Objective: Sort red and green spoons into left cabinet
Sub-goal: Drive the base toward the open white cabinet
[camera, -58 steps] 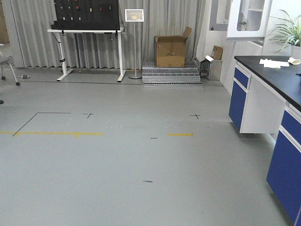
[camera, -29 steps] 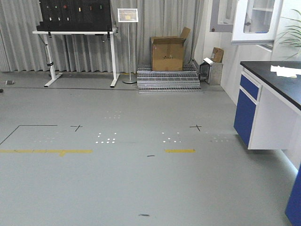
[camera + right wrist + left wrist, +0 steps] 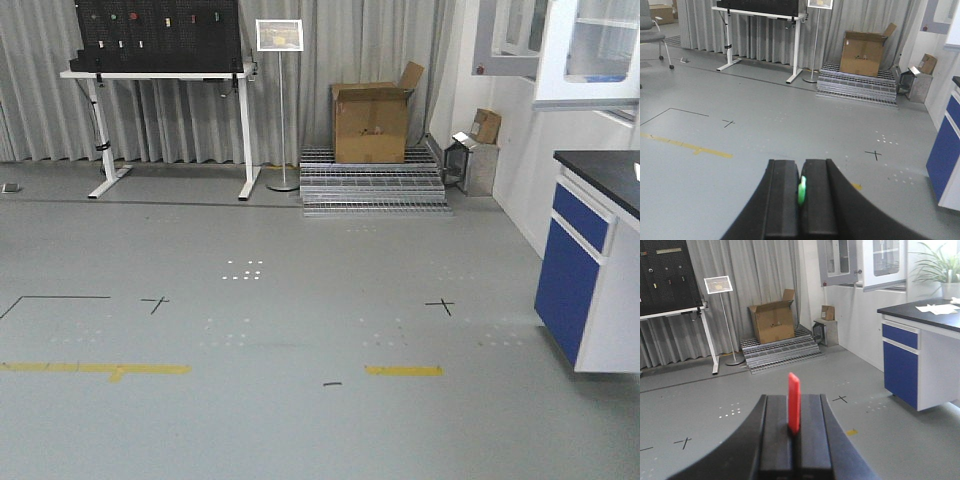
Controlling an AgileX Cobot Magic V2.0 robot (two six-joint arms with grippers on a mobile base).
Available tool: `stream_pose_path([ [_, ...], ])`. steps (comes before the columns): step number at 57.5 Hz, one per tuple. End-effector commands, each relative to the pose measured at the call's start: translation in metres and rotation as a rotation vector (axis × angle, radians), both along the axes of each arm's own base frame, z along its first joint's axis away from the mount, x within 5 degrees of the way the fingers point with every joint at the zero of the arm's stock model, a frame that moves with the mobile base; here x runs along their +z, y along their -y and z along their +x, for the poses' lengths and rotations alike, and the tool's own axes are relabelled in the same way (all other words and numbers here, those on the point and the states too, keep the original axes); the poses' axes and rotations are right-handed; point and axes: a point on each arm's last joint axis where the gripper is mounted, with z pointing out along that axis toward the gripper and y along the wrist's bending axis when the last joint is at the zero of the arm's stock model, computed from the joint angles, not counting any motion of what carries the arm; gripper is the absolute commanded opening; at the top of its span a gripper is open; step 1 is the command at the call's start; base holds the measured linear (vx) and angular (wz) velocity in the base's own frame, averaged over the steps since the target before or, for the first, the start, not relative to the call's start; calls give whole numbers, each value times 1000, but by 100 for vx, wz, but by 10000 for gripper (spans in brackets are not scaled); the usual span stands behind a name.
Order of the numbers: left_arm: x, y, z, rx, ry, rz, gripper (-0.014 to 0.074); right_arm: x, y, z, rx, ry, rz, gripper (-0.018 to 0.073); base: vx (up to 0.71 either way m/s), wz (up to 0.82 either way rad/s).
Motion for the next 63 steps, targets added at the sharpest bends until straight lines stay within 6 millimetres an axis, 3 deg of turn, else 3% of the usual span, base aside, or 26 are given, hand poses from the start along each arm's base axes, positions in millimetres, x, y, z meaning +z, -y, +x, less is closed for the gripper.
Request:
stream_pose_path([
  [1,11,-2,0,25,32,-35,-1,15,2,0,-21,97,17,-4,64,5],
  [63,11,-2,0,25,31,-35,-1,15,2,0,-21,98,17,-4,64,-2],
])
